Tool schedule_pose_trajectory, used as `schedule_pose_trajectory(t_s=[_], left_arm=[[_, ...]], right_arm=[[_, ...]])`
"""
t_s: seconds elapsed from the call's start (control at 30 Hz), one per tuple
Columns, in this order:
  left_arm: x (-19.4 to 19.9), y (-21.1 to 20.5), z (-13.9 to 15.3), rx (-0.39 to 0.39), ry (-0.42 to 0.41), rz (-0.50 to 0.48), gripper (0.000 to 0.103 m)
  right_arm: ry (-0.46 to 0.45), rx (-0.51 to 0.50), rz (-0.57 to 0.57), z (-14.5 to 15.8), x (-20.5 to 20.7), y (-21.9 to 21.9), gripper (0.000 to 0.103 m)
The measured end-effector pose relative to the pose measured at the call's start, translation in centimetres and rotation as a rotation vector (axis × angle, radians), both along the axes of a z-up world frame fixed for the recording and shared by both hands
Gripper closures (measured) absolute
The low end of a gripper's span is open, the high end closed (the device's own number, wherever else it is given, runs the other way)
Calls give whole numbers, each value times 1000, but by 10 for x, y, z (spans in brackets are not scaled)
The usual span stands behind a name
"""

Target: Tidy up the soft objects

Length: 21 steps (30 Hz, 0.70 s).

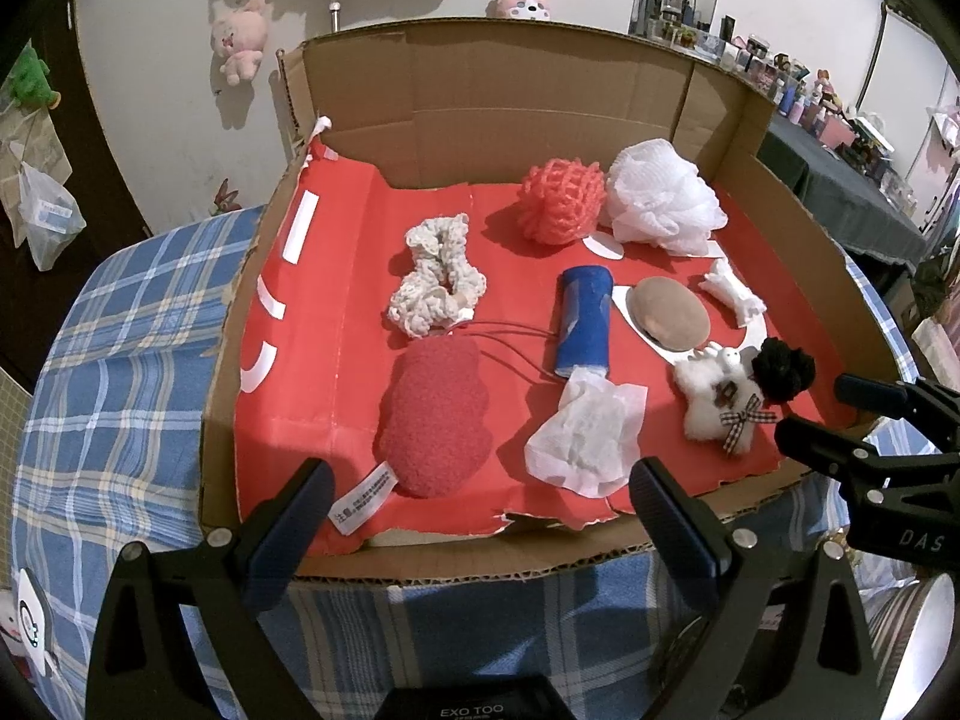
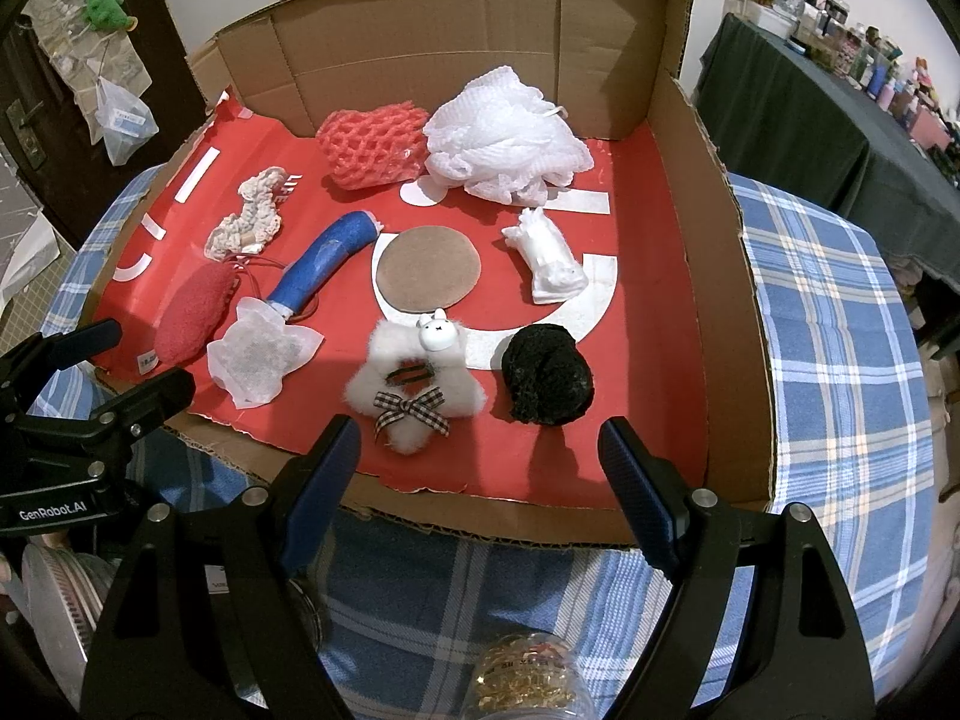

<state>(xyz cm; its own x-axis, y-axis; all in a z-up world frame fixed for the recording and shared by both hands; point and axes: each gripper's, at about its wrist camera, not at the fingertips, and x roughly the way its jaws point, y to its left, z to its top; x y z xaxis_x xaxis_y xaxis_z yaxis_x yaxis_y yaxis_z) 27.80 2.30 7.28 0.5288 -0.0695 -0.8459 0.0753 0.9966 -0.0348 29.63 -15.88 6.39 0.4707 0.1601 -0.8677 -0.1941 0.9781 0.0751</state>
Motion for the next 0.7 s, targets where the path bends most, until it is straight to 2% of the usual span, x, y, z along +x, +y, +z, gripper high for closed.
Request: schedule_pose_trajectory(t_s=[0.3,0.43,0.6,0.7], left_arm=[[-1,4,-1,-30,7,16,2],[-5,8,4,-36,-15,31,2],[-25,15,32,-19,-94,37,2],[-47,23,57,-35,-169,58,0]], right_arm=[[-14,1,10,2,-2,1,22],[-38,-6,13,8,-6,1,22],[-127,-5,-4,39,-26,-4,22],[-196,-9,-11,65,-48,-7,22]])
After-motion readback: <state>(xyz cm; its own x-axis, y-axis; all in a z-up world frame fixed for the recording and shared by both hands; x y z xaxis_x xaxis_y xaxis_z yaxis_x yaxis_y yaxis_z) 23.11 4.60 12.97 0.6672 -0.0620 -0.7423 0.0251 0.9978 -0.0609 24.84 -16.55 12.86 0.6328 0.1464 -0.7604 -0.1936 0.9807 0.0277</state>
